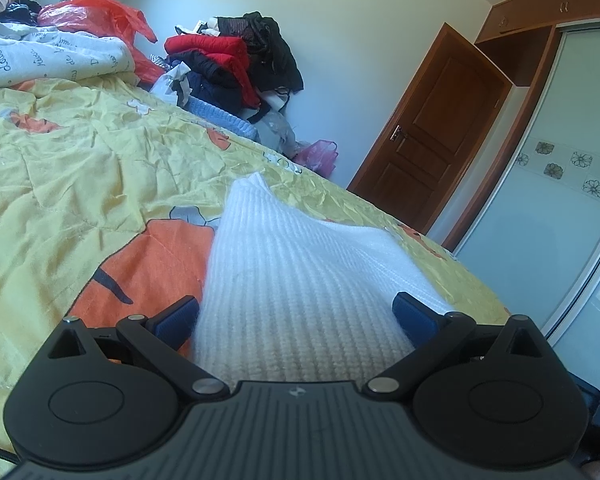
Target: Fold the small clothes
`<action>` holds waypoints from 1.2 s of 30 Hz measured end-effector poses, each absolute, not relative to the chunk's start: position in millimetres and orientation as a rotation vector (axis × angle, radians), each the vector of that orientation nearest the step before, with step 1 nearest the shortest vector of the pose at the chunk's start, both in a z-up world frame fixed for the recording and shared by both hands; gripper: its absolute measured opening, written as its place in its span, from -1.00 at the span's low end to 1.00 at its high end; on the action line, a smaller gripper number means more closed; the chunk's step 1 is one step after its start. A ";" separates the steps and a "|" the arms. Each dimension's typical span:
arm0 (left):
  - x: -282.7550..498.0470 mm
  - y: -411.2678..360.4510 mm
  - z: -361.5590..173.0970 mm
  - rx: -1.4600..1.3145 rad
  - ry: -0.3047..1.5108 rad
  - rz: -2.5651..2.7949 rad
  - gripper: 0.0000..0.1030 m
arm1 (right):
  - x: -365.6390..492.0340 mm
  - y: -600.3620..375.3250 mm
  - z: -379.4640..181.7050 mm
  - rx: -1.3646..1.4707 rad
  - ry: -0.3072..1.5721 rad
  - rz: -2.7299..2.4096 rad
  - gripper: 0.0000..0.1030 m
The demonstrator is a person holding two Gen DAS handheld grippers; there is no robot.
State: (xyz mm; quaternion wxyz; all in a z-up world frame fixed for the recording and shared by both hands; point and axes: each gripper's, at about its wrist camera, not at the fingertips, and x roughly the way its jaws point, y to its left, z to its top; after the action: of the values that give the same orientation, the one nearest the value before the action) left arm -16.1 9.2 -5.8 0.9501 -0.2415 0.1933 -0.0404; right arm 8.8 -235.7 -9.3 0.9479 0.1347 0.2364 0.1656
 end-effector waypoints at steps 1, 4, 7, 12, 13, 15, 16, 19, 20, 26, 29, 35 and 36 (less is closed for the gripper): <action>-15.8 9.9 -6.1 -0.494 0.393 -0.085 1.00 | 9.0 -236.2 -9.3 0.275 0.482 0.337 0.99; -18.5 9.3 -5.2 -0.480 0.369 -0.084 1.00 | 9.1 -235.7 -9.6 0.275 0.482 0.338 0.99; -25.2 9.6 -3.7 -0.472 0.317 -0.082 1.00 | 9.2 -236.0 -9.6 0.277 0.483 0.338 0.99; -28.4 16.4 -4.1 -0.512 0.281 -0.069 1.00 | 9.0 -235.8 -9.7 0.277 0.483 0.338 0.99; -27.8 17.5 -4.3 -0.518 0.284 -0.064 1.00 | 9.2 -236.2 -9.6 0.277 0.483 0.338 0.99; -27.8 18.6 -4.2 -0.523 0.277 -0.073 1.00 | 9.3 -236.5 -9.7 0.278 0.483 0.338 0.99; -28.1 19.1 -4.2 -0.525 0.272 -0.088 1.00 | 8.9 -235.7 -9.8 0.279 0.483 0.338 0.99; -28.5 20.0 -3.9 -0.528 0.261 -0.142 1.00 | 9.1 -236.2 -9.7 0.279 0.483 0.338 0.99; -28.6 19.4 -4.4 -0.526 0.263 -0.144 1.00 | 8.9 -235.8 -9.8 0.280 0.484 0.338 0.99; -26.9 20.1 -3.9 -0.527 0.279 -0.157 1.00 | 8.1 -233.8 -9.8 0.281 0.485 0.339 0.99; -28.7 21.1 -5.4 -0.533 0.261 -0.156 1.00 | 8.2 -234.2 -9.9 0.282 0.485 0.339 0.99; -33.7 22.3 -4.5 -0.531 0.228 -0.135 1.00 | 7.3 -232.6 -10.2 0.283 0.485 0.339 0.99; -33.8 23.7 -5.0 -0.540 0.226 -0.130 1.00 | 8.3 -234.4 -10.0 0.283 0.485 0.339 0.99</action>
State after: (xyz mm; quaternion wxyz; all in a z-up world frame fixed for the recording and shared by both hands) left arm -33.8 23.7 -5.0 0.9554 -0.2658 0.1115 -0.0640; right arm 8.3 -234.4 -10.0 0.9468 0.1388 0.2381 0.1665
